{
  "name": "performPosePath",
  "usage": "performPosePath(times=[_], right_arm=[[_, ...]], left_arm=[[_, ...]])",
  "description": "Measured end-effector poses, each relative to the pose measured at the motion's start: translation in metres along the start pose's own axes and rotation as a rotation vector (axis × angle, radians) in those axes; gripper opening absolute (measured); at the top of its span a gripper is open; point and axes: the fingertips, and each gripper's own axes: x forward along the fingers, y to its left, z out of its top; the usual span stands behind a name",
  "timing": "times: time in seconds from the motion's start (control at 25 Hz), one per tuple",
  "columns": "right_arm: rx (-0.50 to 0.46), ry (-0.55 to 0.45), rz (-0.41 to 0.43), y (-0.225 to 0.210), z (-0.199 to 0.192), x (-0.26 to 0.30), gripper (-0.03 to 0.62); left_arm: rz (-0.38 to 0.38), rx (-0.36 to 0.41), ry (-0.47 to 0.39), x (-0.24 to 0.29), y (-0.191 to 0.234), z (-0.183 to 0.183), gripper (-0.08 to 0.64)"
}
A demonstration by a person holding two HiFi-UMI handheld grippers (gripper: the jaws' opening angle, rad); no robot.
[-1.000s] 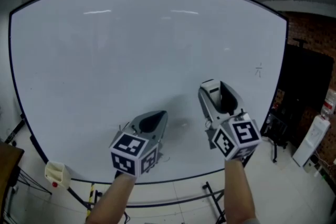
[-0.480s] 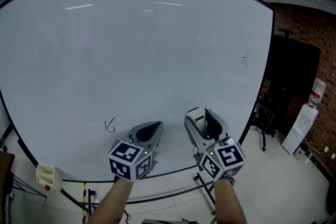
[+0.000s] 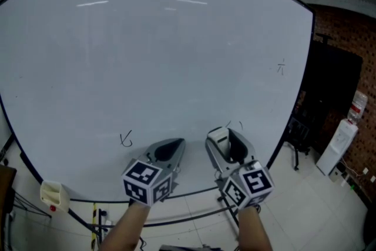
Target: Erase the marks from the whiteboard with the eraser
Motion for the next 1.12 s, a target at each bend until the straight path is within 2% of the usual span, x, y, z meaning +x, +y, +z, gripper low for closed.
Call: performPosePath(times=[1.12], right_arm=[[-0.008, -0.015, 0.012, 0.0067, 0.0041, 0.005, 0.261]], left_arm=[[-0.007, -0.002, -0.009, 0.0002, 0.0025, 0.0042, -0.008]])
